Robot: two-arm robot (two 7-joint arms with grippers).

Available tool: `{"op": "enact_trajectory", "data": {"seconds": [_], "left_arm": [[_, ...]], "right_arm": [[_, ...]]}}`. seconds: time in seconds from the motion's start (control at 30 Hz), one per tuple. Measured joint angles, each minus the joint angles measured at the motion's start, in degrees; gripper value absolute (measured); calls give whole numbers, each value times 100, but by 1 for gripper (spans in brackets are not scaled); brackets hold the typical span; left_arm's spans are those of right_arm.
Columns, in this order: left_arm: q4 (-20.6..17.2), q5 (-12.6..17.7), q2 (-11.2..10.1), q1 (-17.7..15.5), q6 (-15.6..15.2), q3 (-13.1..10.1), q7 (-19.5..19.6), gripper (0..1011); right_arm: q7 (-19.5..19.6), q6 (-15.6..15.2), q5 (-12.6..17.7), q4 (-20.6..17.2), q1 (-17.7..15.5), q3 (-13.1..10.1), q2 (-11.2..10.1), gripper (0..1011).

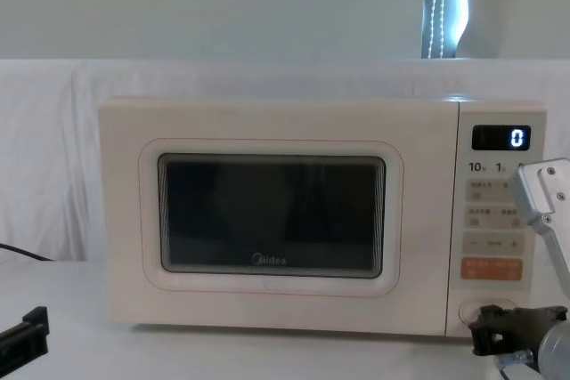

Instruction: Press the button to open the microwave door with one hand; close the microwave door with the other hand.

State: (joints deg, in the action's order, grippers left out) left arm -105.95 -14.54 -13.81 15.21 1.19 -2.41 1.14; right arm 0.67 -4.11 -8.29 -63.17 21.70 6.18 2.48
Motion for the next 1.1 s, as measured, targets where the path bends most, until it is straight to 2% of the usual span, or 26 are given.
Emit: {"op": "enact_trajectory", "data": {"seconds": [1.1], "left_arm": [[0, 0, 0, 0, 0, 0, 0, 1001]], "right_arm": [[84, 78, -1, 279, 191, -142, 109, 0]]}}
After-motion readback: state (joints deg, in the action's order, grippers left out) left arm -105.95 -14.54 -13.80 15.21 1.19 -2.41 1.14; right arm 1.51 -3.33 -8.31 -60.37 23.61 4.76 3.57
